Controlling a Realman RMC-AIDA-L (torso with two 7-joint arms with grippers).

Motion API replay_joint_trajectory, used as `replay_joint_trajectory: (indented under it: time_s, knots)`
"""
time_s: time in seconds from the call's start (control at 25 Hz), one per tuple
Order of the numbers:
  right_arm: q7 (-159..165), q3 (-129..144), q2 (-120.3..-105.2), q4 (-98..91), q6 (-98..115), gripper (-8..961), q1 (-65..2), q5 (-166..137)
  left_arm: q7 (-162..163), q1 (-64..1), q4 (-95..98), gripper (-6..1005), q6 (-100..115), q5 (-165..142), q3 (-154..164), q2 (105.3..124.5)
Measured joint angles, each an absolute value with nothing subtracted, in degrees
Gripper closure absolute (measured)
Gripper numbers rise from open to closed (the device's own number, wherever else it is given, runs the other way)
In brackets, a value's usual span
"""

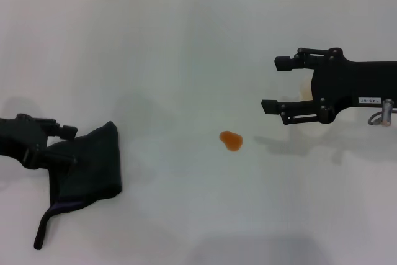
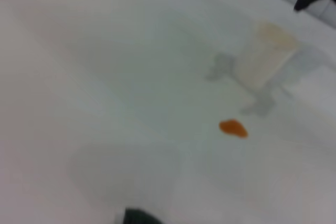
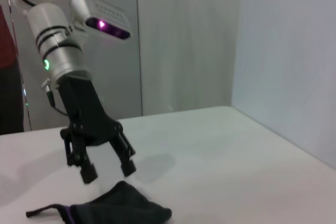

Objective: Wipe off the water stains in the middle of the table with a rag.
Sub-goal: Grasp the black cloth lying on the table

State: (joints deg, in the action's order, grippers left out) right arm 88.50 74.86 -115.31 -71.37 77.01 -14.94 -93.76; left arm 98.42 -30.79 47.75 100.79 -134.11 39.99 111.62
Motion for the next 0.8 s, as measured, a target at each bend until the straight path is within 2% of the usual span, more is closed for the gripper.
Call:
replay_joint_trajectory:
  time_s: [0.8]
  knots:
    - [88.1,78.8,-115.31,-71.4,75.9,126,-14.4,-91.3,103.6,-37.5,47.8,115,101.7,-149.4,40.8,111.19]
